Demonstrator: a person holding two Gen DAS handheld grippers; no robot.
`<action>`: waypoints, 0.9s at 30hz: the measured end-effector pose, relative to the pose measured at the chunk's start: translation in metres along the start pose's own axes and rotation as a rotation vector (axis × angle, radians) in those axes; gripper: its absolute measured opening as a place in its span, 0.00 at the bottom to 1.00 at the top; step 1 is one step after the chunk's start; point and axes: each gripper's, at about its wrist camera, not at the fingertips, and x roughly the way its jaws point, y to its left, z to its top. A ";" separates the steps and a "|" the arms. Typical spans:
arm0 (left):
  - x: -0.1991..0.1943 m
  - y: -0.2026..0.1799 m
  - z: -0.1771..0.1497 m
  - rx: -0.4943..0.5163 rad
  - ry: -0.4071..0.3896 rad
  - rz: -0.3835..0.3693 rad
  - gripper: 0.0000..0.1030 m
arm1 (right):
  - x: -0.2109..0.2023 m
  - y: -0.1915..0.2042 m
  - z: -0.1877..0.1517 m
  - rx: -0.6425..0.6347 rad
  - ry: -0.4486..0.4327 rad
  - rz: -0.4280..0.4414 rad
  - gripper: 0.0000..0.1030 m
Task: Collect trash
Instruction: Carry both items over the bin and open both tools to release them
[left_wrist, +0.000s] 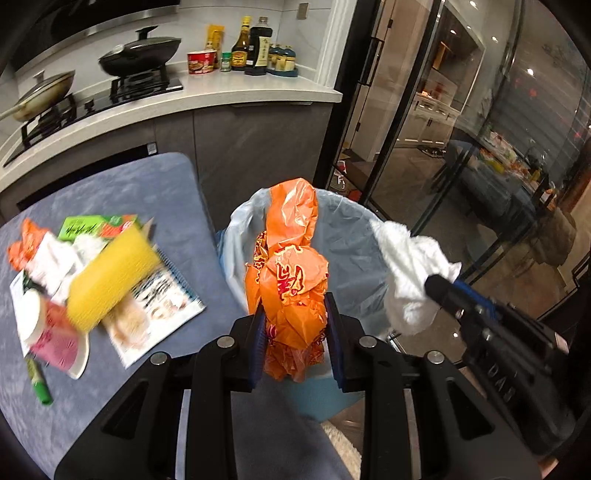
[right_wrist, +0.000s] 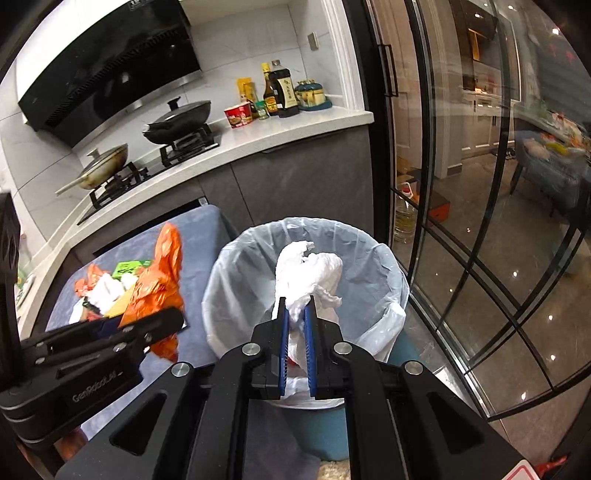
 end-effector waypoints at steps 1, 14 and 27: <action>0.007 -0.004 0.004 0.010 0.002 0.002 0.26 | 0.004 -0.002 0.001 0.004 0.005 -0.002 0.08; 0.060 -0.019 0.019 0.020 0.058 0.010 0.27 | 0.044 -0.019 0.004 0.032 0.054 -0.015 0.08; 0.067 -0.021 0.020 0.007 0.030 0.054 0.57 | 0.050 -0.030 0.005 0.072 0.051 -0.029 0.22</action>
